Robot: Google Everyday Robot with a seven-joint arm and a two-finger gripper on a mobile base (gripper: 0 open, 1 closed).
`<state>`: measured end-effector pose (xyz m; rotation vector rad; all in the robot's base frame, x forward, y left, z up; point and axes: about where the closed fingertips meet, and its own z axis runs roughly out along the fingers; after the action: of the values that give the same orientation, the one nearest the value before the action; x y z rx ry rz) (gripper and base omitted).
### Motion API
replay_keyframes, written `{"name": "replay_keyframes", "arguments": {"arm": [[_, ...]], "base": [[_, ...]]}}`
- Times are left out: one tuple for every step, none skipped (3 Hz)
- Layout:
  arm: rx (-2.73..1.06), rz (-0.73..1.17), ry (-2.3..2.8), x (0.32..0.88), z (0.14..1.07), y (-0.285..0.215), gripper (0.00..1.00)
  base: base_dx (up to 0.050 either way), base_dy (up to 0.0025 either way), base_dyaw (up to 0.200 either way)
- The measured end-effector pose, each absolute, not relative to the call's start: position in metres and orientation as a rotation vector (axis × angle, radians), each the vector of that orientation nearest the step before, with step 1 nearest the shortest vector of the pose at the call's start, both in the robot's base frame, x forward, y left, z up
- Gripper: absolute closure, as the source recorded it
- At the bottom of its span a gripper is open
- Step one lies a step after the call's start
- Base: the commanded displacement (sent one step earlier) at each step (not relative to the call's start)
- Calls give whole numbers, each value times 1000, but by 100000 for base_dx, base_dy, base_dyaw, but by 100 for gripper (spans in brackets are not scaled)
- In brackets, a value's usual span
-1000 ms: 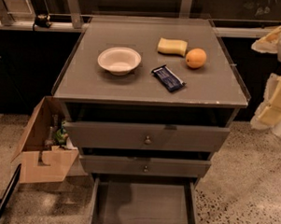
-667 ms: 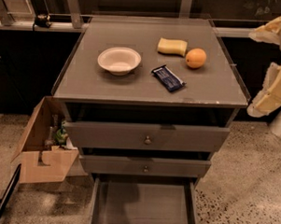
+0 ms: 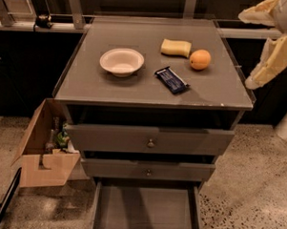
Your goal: Place sponge into bottom drawer
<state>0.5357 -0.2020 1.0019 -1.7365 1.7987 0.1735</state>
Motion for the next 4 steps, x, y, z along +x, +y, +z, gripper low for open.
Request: {"name": "replay_keyframes", "arguments": {"arm": [[-1761, 187, 1752, 569, 1005, -192, 0], [-1761, 187, 1751, 569, 1005, -192, 0], [-1766, 187, 1718, 587, 1007, -189, 0], [-1778, 184, 1692, 620, 1005, -187, 0]], "base": [[0, 0, 0], [0, 0, 0], [0, 0, 0], [0, 0, 0]]}}
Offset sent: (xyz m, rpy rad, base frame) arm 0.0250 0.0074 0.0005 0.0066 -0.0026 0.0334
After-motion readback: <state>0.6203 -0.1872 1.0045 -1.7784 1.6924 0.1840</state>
